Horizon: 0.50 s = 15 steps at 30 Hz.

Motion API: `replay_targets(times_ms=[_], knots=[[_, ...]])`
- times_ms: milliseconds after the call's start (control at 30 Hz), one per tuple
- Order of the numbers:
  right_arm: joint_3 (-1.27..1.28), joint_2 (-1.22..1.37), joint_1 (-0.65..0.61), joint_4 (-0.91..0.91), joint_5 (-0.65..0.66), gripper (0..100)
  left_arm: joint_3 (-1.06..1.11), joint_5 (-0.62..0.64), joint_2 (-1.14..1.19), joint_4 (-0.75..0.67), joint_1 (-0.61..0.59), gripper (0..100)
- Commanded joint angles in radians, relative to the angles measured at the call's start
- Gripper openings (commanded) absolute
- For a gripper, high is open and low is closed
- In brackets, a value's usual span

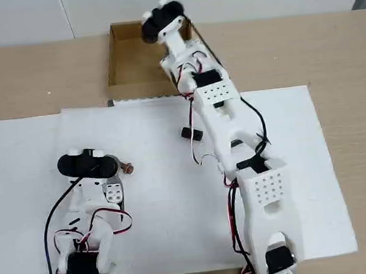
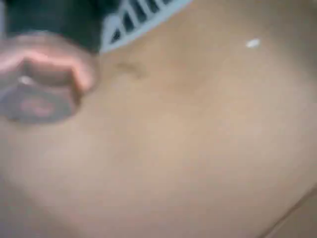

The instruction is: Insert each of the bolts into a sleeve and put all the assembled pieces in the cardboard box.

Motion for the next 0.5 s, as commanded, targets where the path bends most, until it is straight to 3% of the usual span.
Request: replay_targets(times_ms=[0, 333, 467], knots=[[-0.078, -0.025, -0.005, 0.002, 0.012, 13.4, -0.005, -0.005, -0.012, 0.003, 0.003, 1], [-0.078, -0.033, -0.007, 0.002, 0.012, 11.8, -0.005, -0.005, -0.012, 0.003, 0.003, 1], [-0.081, -0.09, -0.004, 0.131, 0.012, 11.8, -0.005, -0.005, -0.012, 0.003, 0.003, 1]])
